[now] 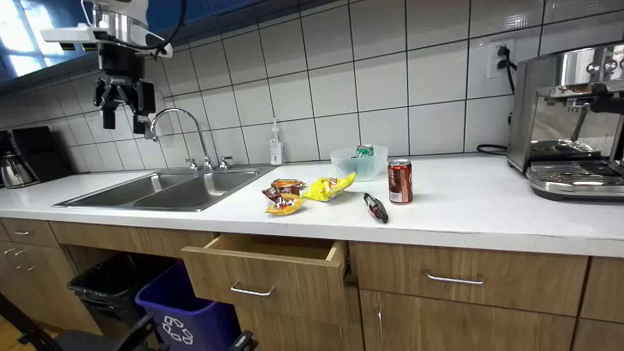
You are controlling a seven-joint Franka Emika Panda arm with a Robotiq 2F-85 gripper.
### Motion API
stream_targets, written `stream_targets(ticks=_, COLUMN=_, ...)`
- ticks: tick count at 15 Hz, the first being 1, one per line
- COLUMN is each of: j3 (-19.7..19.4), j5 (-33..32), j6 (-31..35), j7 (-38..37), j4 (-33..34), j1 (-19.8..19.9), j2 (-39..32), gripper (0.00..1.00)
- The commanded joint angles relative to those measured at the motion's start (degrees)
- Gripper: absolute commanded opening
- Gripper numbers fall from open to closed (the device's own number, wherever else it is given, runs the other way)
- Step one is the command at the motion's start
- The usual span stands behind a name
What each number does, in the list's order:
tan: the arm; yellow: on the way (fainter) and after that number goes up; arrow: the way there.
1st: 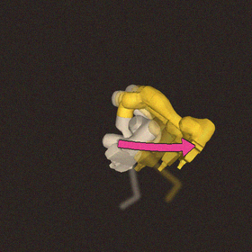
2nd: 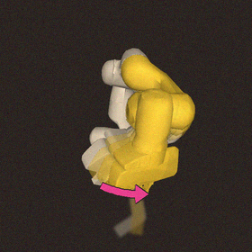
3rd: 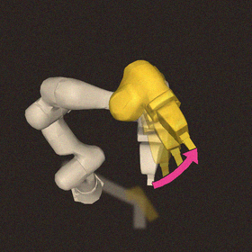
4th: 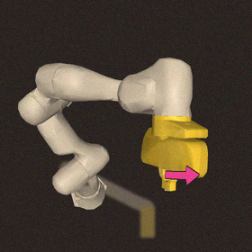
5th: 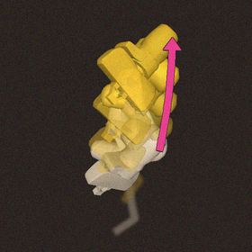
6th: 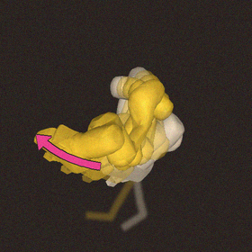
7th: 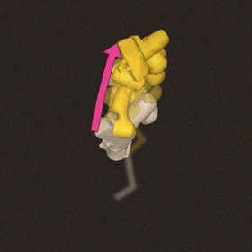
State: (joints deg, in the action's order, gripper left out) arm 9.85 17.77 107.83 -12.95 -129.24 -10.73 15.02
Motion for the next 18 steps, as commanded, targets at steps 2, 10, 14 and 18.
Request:
stream_targets(ticks=2, j3=0.37, j5=0.08, j6=-0.11, j7=0.08, j4=0.07, j1=0.42, j2=-0.05, gripper=1.0)
stream_targets(ticks=10, j3=0.62, j5=-0.19, j6=1.14, j7=-0.11, j4=-0.47, j1=0.38, j2=-0.07, gripper=1.0)
stream_targets(ticks=14, j3=0.73, j5=0.05, j6=3.87, j7=-0.32, j4=-1.53, j1=0.37, j2=-0.21, gripper=1.0)
stream_targets(ticks=18, j3=0.87, j5=-0.29, j6=8.06, j7=-1.1, j4=-3.13, j1=0.47, j2=-0.41, gripper=1.0)
